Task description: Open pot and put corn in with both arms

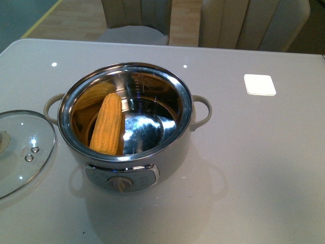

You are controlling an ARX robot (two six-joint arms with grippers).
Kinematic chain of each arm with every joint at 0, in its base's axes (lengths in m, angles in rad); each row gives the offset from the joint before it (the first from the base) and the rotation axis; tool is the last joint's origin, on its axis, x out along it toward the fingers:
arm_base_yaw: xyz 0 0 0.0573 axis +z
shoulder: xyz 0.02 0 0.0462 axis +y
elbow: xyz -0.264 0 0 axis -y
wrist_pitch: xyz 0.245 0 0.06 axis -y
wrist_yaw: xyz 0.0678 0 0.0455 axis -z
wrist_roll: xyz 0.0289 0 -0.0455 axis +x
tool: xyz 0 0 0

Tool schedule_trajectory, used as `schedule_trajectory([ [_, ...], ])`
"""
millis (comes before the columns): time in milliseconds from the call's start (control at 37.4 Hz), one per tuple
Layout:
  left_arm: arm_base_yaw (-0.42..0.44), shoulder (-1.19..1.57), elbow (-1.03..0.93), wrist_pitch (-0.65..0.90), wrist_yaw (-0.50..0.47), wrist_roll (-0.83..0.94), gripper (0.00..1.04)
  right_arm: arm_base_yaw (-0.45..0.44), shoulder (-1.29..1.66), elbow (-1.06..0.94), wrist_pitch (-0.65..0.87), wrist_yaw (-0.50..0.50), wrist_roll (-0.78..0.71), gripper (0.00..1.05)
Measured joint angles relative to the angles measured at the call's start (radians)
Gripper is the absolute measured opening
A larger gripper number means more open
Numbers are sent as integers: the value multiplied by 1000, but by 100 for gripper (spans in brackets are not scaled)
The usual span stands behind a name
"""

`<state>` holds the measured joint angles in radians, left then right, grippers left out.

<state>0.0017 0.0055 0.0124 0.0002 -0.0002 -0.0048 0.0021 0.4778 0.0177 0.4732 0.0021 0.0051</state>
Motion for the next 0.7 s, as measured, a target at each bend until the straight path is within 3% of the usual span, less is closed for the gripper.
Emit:
schedule_trajectory([
  [695,0,0,0,0,0,0,98,0,-273,0,-268,0,0,2],
])
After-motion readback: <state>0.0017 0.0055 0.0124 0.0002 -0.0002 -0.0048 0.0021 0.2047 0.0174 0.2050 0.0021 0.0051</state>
